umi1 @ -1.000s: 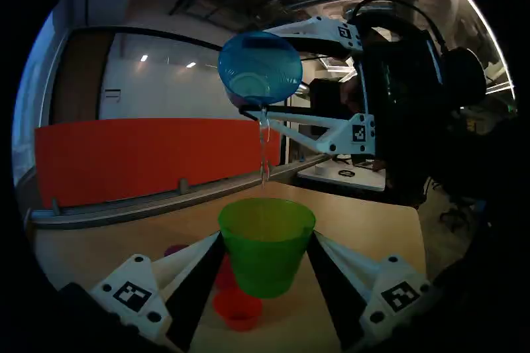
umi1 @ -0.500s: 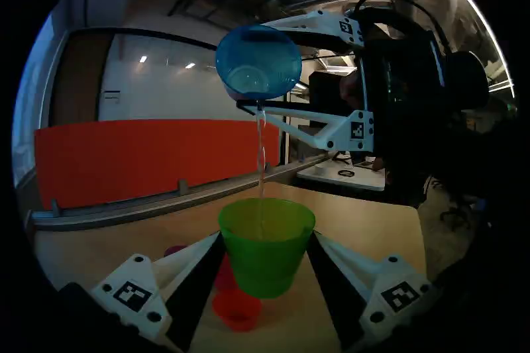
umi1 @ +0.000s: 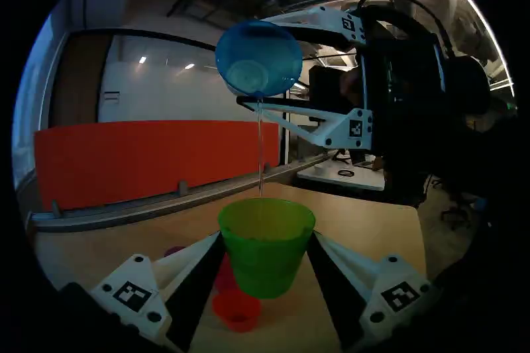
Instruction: Pour water
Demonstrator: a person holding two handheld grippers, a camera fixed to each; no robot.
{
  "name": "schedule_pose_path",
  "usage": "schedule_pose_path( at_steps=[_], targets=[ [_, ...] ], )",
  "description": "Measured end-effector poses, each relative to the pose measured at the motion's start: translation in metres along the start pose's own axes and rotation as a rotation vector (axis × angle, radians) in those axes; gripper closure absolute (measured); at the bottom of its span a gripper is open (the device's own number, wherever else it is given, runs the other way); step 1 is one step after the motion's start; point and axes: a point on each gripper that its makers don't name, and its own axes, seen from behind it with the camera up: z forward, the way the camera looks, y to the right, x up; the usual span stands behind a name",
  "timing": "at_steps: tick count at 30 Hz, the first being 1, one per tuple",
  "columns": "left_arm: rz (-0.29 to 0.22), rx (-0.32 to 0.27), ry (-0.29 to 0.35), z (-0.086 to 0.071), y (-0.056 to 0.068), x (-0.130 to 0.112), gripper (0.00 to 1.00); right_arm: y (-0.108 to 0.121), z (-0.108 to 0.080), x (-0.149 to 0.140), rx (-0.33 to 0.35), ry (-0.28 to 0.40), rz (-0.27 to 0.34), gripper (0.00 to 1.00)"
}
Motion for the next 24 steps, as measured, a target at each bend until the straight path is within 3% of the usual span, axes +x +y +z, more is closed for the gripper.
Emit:
schedule_pose_path(
  at_steps=[14, 24],
  targets=[
    [-0.004, -0.002, 0.007, 0.0007, -0.0008, 0.0033, 0.16, 0.0, -0.0003, 0.0061, -0.002, 0.005, -0.05, 0.11],
    [-0.005, -0.003, 0.007, 0.0019, -0.0021, 0.0033, 0.16, -0.0045, -0.001, 0.0037, 0.011, 0.011, 0.027, 0.11]
  ],
)
